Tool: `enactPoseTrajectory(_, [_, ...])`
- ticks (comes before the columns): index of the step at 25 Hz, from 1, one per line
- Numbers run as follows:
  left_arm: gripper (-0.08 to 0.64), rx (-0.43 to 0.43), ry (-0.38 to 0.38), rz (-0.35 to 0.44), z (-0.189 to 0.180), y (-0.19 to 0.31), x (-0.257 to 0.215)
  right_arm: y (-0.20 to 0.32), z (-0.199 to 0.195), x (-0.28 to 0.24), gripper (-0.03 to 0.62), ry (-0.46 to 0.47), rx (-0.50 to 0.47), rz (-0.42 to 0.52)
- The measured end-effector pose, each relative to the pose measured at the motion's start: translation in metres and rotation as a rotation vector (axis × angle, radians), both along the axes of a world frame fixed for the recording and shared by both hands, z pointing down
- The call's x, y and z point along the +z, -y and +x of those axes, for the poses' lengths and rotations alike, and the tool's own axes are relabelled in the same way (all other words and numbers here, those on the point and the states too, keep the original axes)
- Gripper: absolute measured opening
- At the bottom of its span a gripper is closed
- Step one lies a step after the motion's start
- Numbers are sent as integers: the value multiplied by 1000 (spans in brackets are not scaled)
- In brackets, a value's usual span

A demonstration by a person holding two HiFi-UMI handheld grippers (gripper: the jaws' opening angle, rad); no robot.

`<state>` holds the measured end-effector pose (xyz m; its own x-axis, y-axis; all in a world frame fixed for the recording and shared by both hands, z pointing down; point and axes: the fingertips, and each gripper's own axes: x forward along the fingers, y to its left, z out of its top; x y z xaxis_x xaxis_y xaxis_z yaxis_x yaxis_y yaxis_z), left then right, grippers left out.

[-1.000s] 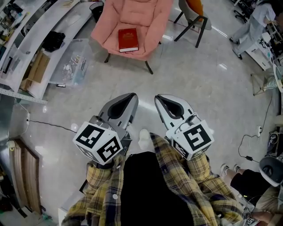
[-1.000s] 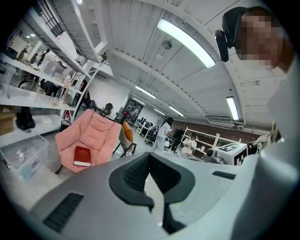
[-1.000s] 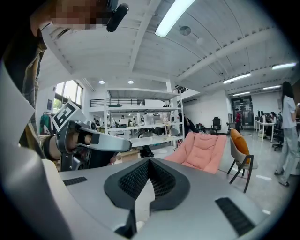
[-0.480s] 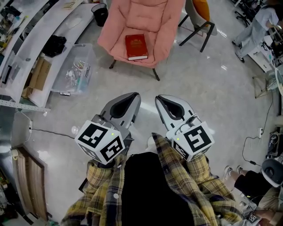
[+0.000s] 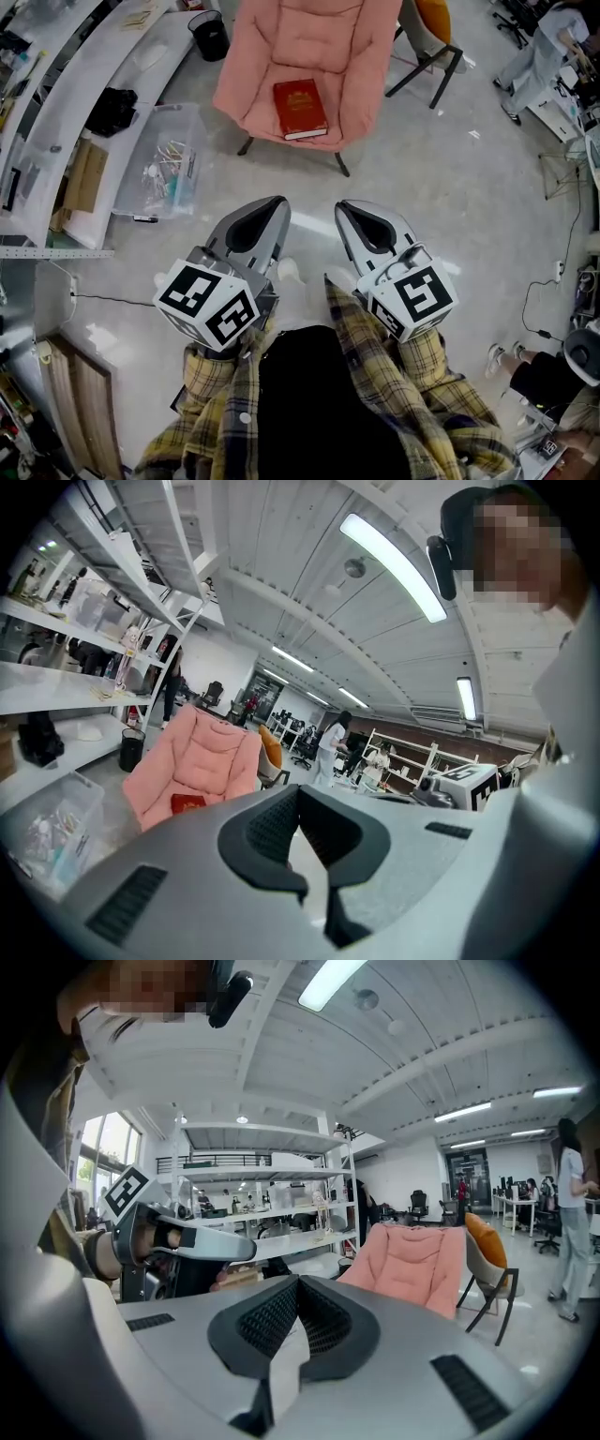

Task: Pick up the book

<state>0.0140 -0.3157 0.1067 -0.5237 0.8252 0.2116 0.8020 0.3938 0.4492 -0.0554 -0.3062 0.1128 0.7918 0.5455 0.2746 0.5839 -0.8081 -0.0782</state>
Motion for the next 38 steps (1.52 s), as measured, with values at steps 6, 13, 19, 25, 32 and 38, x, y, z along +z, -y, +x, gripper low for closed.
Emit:
enactPoseTrajectory(6, [3,10,15,32,11,-26,9,-22,15,7,15,27,-6,26])
enactPoseTrajectory(13, [3,-25,23,27,18,-91,7,-86,20,6,15,37,-34,27])
enactPoseTrajectory(19, [3,-62,41,-2,14,-168,-3,-157,18,-2,15,44,-86,2])
enactPoseTrajectory(25, [3,-109,26,-13,8,-219,-8,-213,9,-4,15,31,-125,6])
enactPoseTrajectory(32, [3,-143,23,1,14,-250,-7,-244,11,4,15,22,-146,50])
enactPoseTrajectory(38, [3,-135,19,13,26,-275,5,-268,20,16,15,31,-140,69])
